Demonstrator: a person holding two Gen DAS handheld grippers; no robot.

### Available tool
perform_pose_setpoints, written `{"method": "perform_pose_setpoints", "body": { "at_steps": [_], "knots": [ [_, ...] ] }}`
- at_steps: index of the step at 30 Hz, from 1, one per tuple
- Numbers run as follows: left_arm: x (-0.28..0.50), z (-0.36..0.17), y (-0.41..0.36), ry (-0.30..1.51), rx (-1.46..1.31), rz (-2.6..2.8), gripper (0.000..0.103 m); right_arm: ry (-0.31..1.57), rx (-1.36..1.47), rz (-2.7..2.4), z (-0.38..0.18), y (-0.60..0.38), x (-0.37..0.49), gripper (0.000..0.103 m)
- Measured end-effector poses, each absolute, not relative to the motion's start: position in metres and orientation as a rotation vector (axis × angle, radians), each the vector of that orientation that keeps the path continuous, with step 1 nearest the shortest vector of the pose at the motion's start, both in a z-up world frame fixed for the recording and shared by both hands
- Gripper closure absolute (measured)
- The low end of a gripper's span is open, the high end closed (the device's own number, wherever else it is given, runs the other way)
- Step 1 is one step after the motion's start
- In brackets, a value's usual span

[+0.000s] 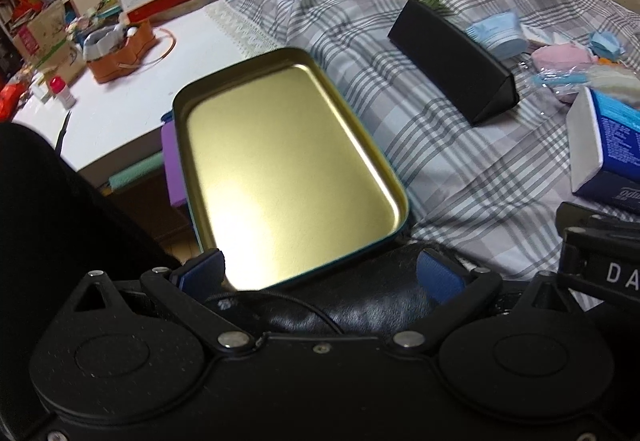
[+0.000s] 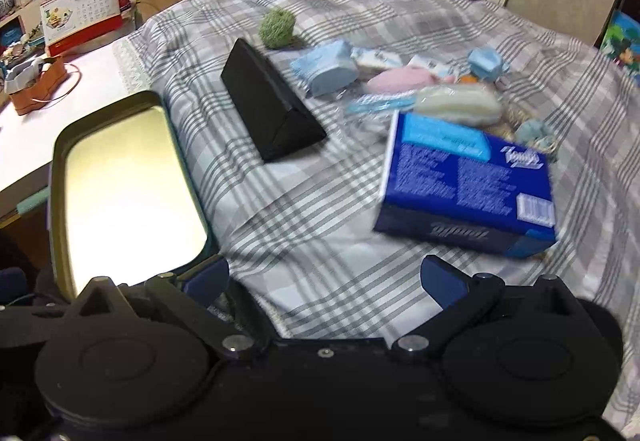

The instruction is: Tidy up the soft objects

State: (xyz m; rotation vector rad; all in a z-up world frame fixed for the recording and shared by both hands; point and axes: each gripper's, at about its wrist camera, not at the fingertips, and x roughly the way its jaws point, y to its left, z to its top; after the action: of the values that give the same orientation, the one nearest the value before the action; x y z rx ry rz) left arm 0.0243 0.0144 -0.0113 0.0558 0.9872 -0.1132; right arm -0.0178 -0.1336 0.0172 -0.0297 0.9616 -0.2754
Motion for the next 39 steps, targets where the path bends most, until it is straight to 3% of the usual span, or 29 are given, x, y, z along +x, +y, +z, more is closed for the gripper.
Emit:
{"method": "perform_pose_setpoints", "body": {
  "at_steps": [6,22,27,39],
  "knots": [
    [0.049,0.005,0.002,0.972,0.085,-0.173,0.004,0.926,-0.126,-0.380,0.032,-0.154,-0.008,0.001],
    [0.122,0.021,-0.054,1.010,0.122,-0.377,0.004,0.846,0.299,-0.551,0.063,-0.311,0.016,0.002],
    [0.136,0.018,-0.072,1.020,0.160,-0.409,0.004,0.848,0.432,-0.713,0.053,-0.370,0.027,0.001],
    [0.152,0.022,-0.116,1.021,0.212,-0.512,0.004,0.919,0.434,-0.784,0.025,-0.429,0.092,0.001]
  ]
}}
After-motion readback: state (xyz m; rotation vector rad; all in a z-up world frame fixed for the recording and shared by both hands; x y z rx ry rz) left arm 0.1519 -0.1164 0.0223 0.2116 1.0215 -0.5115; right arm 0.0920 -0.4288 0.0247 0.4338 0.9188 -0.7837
